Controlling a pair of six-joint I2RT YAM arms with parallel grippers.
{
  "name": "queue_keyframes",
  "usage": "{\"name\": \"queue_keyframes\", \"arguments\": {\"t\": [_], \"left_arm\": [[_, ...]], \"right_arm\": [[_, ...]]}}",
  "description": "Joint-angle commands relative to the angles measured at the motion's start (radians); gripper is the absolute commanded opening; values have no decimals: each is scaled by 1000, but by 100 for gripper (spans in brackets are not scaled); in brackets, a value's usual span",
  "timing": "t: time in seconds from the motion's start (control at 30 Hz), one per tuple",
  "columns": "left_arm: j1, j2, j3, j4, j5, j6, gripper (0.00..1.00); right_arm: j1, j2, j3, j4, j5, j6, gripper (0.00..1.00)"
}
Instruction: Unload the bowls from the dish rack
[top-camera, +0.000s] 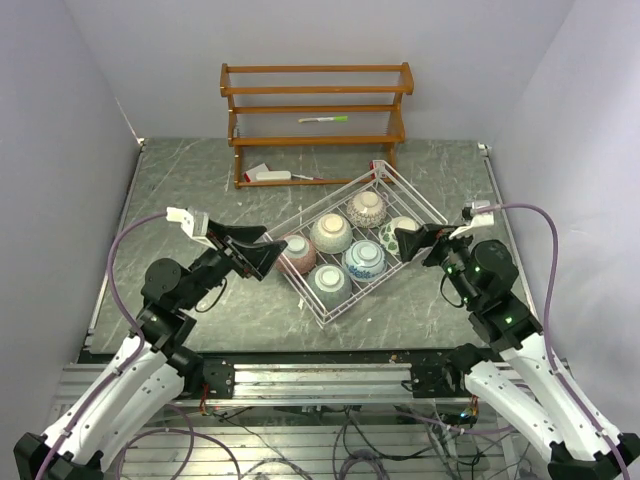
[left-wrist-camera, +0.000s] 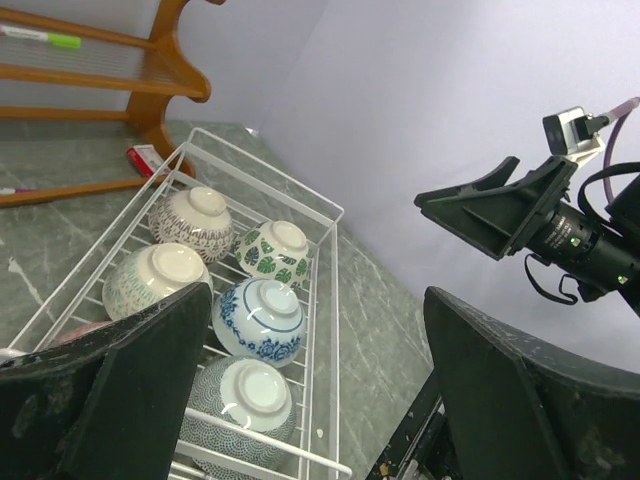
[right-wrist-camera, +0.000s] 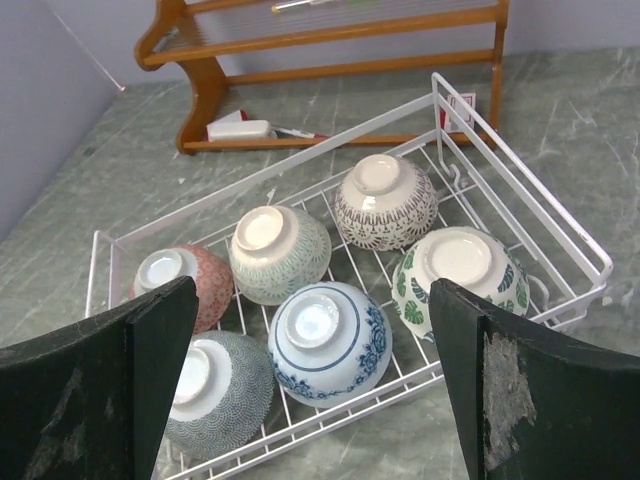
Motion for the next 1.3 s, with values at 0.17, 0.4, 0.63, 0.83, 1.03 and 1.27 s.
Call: {"name": "queue_keyframes", "arguments": {"t": [0.17,0.4,0.63,0.83,1.03,1.27], "left_arm": [[3,-113,-82,13,-128,-132,98],[4,-98,-27,-180,-235,-211,99],[1,79,121,-265,-223,-147,94],[-50,175,221,-344,-370,-78,98],[-212,328,340,-493,-659,-32,94],[-435,508,462,-750,-1068,-316,95]], "right_arm": [[-1,-52,-11,-3,42,-7,100],[0,1,26,-31,67,-4,100],[0,111,88,-103,41,62,100],[0,238,109,-71,47,97,100],[0,328,99,4,102,56,96],[-1,547,254,1,311,-35,88]]}}
